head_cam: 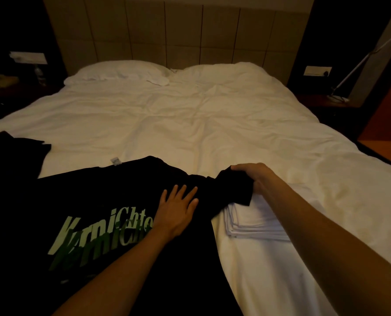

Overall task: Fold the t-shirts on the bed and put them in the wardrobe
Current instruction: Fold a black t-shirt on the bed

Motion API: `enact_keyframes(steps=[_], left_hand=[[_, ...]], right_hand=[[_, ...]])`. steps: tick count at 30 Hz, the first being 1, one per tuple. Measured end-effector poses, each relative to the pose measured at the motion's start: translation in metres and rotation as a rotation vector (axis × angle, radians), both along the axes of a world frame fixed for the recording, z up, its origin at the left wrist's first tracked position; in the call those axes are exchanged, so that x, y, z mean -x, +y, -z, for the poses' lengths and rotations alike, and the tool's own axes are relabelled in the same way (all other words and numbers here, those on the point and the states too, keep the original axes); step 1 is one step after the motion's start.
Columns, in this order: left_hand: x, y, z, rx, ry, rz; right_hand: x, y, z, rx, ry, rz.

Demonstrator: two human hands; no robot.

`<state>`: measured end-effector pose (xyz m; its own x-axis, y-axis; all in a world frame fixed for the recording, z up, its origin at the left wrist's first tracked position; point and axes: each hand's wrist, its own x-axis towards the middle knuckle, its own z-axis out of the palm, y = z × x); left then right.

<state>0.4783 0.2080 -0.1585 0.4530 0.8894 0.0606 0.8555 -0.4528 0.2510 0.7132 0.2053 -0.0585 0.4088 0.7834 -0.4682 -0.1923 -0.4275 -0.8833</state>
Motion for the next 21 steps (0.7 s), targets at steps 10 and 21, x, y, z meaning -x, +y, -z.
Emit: enact_keyframes(steps=[10,21], left_hand=[[-0.001,0.006,-0.008,0.057,-0.068,-0.042],[-0.027,0.015,-0.014,0.102,0.167,-0.052]], right_hand=[[-0.017,-0.014,-0.007,-0.363,-0.272,0.115],[-0.004,-0.01,-0.011,-0.335,-0.379,0.111]])
